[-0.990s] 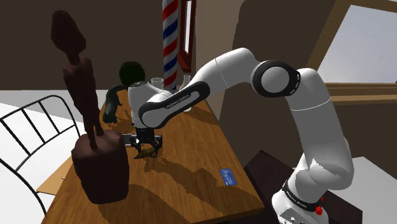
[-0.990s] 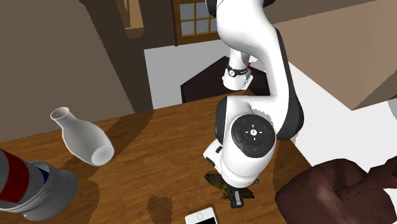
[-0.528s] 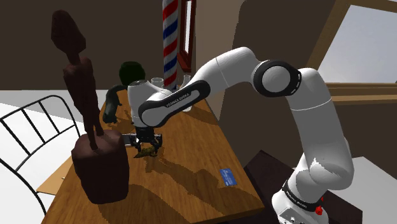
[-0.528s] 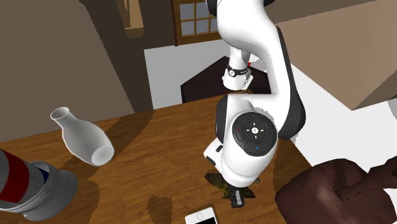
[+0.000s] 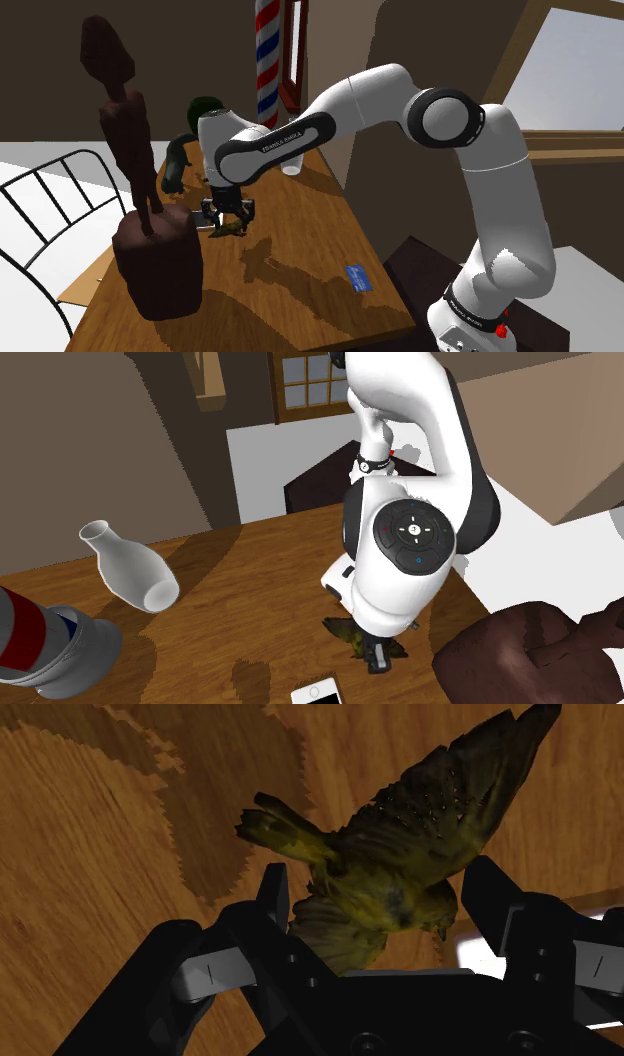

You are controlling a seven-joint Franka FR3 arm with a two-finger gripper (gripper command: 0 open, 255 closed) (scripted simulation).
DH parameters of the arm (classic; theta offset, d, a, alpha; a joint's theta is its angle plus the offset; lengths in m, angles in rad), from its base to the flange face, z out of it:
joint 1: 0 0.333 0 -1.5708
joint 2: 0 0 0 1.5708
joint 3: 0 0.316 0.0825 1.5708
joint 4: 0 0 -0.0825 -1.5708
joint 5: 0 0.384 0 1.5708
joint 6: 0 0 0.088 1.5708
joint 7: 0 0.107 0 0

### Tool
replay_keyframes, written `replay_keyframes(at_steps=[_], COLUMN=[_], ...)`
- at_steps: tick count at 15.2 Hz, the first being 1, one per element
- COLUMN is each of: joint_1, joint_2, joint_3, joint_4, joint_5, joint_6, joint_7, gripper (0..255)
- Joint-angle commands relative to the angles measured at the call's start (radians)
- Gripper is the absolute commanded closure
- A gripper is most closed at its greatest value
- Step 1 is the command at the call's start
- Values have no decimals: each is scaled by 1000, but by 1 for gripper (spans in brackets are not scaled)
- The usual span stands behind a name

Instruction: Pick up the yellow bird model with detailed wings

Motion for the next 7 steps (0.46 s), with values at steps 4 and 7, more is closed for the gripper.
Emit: replay_keyframes(at_steps=[4,7], joint_1=[-5,-6], joint_2=[-31,-37], joint_3=[9,11], joint_4=[22,28], joint_5=[14,17], joint_6=[-51,-63], joint_7=[-8,-9], gripper=[255,255])
